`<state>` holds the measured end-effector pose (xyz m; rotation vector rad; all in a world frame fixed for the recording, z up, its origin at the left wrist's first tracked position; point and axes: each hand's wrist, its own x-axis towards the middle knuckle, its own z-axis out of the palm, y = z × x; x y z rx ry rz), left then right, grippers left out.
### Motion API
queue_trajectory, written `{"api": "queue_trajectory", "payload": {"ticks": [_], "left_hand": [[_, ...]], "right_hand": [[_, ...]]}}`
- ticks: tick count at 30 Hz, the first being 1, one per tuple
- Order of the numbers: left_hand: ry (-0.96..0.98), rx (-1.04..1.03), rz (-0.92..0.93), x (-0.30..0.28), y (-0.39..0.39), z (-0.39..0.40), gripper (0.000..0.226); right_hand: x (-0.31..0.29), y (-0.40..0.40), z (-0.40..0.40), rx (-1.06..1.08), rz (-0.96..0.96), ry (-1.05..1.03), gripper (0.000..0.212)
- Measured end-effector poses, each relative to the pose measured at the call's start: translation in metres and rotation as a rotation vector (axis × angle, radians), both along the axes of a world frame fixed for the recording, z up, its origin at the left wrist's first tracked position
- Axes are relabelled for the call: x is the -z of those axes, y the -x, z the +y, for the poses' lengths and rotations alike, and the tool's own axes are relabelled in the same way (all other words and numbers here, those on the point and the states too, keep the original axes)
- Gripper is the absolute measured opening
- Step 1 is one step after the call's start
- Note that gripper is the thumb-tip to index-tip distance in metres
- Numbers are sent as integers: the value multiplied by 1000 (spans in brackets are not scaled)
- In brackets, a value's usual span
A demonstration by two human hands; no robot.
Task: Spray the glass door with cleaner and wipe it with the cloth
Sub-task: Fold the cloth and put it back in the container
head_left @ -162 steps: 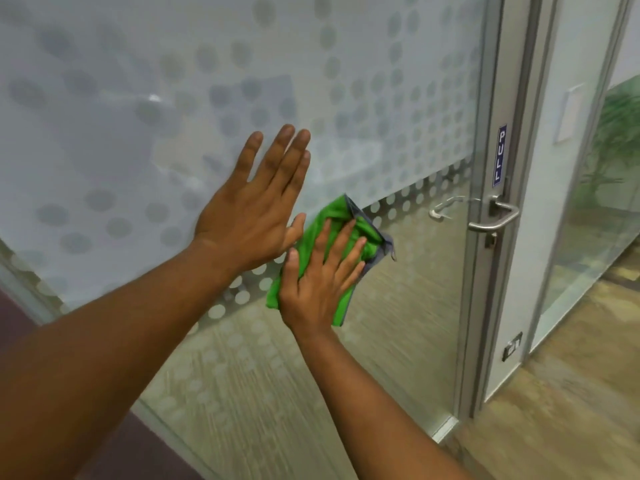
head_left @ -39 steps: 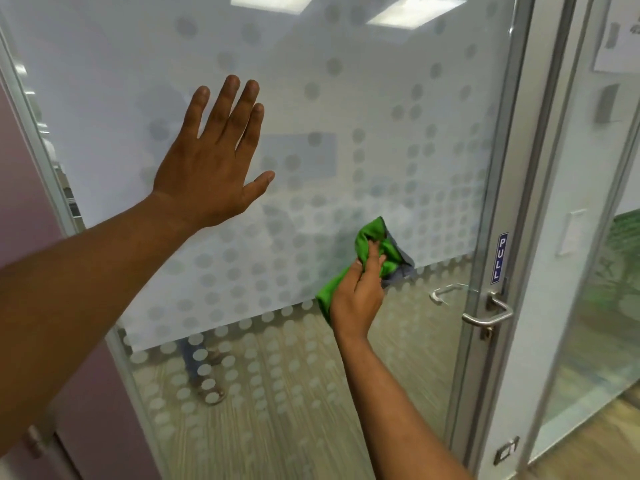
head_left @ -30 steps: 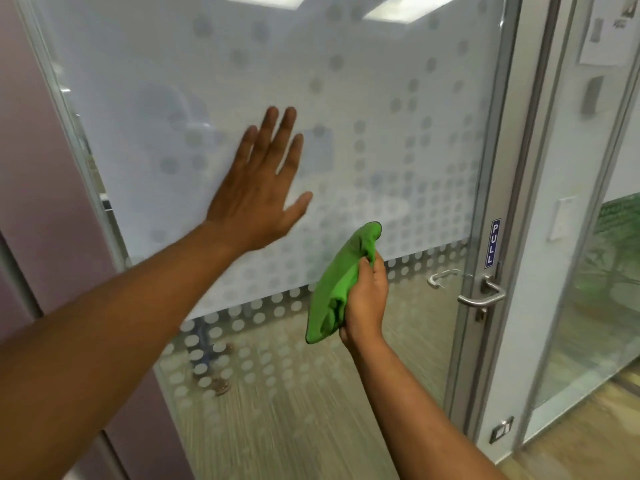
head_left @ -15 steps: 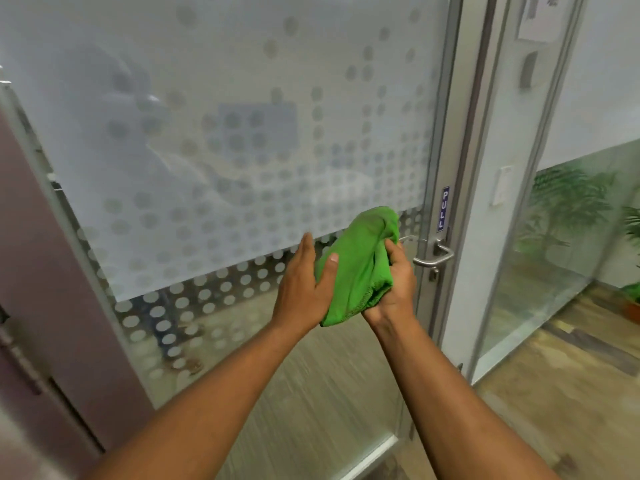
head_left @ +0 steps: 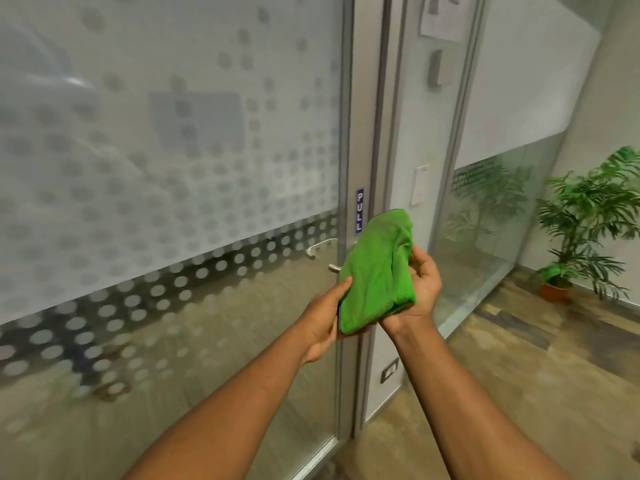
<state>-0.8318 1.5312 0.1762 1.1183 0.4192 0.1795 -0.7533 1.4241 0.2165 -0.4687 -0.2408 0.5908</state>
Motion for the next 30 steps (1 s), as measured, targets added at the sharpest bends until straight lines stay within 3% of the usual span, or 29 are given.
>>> {"api": "queue_trajectory", "payload": {"ticks": [4,8,11,15,22,25,30], "left_hand": [[-121,-26,-40,1,-51,-24,21],[-255,33,-68,1,-91,-47,27],[-351,128,-47,1,-117,-64,29],[-393,287,2,7,-150,-88,24],[-424,587,70,20,-208,-142,31],[-413,686,69,22,-231,-161,30],[-346,829,41,21,-269,-185,26]], "right_hand": [[5,-48,-54,36,-78,62,34],[14,-93,-112,-9,-92,356,48],[26,-115,-155,40,-100,596,36],[47,-128,-204,120,41,696,18],[74,-136,-272,56,65,1000,40],[75,-139,-296,105,99,968,37],[80,-148,-323,239,231,707,38]]}}
